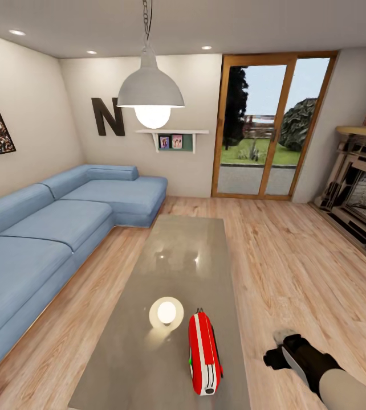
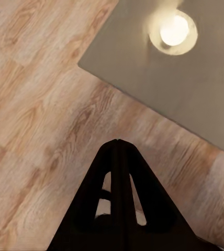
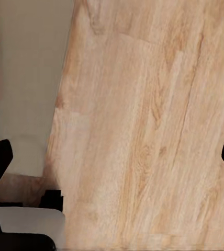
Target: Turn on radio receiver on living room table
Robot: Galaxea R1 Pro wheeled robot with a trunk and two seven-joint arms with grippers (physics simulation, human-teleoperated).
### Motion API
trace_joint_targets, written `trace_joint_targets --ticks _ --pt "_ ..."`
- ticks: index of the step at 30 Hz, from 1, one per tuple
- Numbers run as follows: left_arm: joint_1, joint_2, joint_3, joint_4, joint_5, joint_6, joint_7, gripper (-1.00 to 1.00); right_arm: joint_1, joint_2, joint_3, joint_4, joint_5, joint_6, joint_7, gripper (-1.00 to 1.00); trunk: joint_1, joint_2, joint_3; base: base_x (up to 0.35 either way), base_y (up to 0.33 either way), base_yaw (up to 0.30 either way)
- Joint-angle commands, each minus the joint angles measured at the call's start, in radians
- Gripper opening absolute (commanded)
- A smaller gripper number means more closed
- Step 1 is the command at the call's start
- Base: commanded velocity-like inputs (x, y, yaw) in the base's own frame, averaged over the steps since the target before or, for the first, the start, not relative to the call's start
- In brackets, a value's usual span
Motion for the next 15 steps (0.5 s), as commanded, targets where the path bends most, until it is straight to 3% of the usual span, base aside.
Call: trace_joint_targets --ticks 1,9,15 --pt "0.001 0.000 0.013 0.001 0.000 0.000 0.000 -1.00 0.006 -0.011 0.000 0.000 -0.001 0.000 0.000 1.00 0.000 0.000 0.000 0.000 0.000 0.000" --pt "0.006 0.000 0.053 0.012 -0.004 -0.001 0.000 -1.00 0.079 -0.059 -0.003 0.005 -0.005 -0.096 -0.001 1.00 0.000 0.000 0.000 0.000 0.000 0.000" --pt "0.015 0.000 0.143 0.095 -0.004 -0.010 0.000 -1.00 0.170 -0.098 -0.004 0.009 -0.006 -0.148 -0.005 1.00 0.000 0.000 0.000 0.000 0.000 0.000"
